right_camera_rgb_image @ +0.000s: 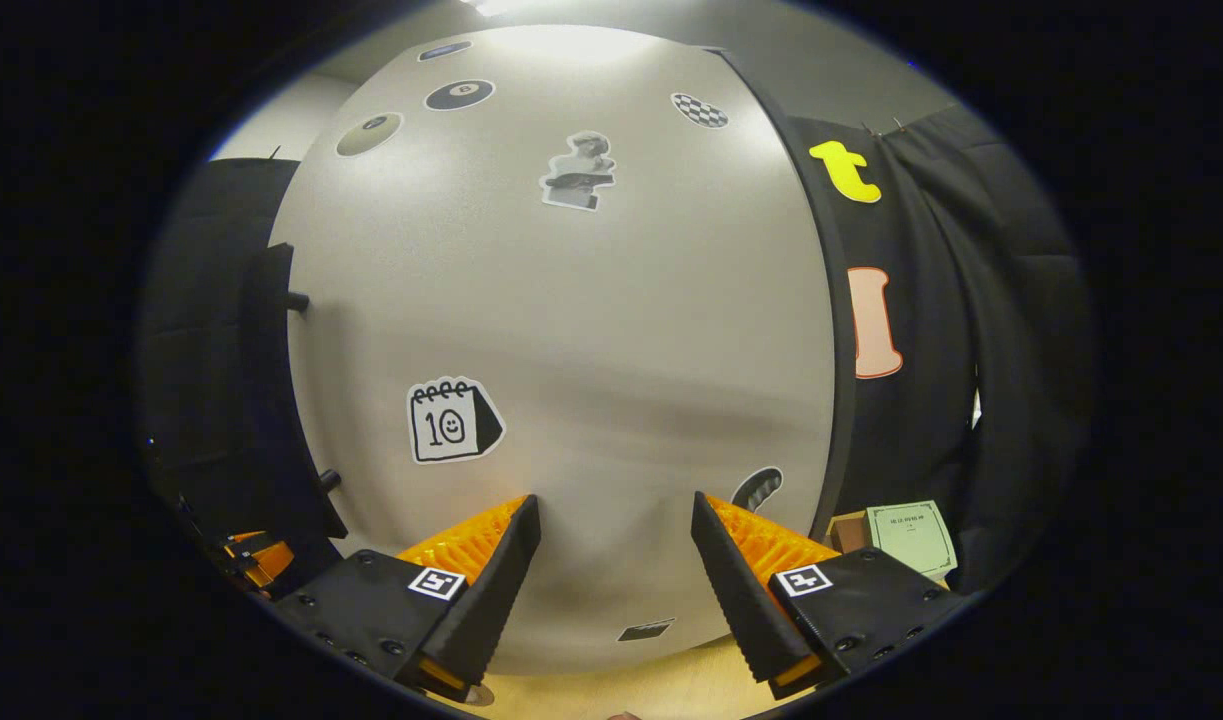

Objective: Open the cabinet door with the right hand, grasp the bottle in the cabinet with the left hand and place it on the coaster, then close the cabinet door with the right hand.

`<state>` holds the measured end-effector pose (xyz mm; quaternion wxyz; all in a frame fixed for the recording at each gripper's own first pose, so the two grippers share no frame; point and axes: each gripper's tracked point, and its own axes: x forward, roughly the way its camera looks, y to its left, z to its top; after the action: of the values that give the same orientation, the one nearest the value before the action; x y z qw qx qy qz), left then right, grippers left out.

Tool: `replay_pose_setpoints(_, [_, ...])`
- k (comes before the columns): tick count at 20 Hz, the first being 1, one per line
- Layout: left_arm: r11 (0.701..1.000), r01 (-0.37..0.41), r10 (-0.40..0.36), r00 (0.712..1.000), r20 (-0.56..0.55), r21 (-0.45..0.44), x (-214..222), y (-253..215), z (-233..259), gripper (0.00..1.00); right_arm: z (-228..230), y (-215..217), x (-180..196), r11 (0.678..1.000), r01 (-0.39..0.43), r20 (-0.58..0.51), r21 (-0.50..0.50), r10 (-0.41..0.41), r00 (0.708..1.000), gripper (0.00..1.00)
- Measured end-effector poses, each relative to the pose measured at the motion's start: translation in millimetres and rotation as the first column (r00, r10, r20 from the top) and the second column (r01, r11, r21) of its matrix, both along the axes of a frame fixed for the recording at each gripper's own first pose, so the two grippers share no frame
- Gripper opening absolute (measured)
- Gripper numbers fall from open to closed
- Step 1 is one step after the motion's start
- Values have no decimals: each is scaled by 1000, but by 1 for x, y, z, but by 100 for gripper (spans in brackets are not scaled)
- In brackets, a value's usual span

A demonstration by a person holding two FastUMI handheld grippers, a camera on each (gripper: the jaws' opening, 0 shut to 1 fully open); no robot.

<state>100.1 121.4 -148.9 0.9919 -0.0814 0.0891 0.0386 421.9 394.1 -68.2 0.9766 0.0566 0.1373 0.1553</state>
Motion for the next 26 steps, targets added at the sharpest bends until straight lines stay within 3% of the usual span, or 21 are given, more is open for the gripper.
replay_pose_setpoints(4, [1000,-22,22,1000,-9,19,-6,22,-8,77,-10,16,23,999,35,-6,32,-34,999,97])
replay_pose_setpoints(11, [999,-49,50,999,-14,21,-15,49,-13,77,-10,22,32,995,93,6,25,-93,996,97])
replay_pose_setpoints(18, [1000,-13,14,1000,-22,12,-15,38,-13,80,-8,21,26,989,149,26,13,-150,988,97])
replay_pose_setpoints(22, [1000,-13,13,1000,-1,7,-20,17,3,77,4,13,3,994,103,43,31,-104,994,96])
replay_pose_setpoints(25, [1000,-4,4,1000,19,3,-25,-11,22,77,16,-18,-28,996,83,54,42,-85,995,97])
replay_pose_setpoints(26, [1000,3,-3,1000,22,6,-27,-21,28,82,22,-33,-40,996,82,64,43,-85,994,96])
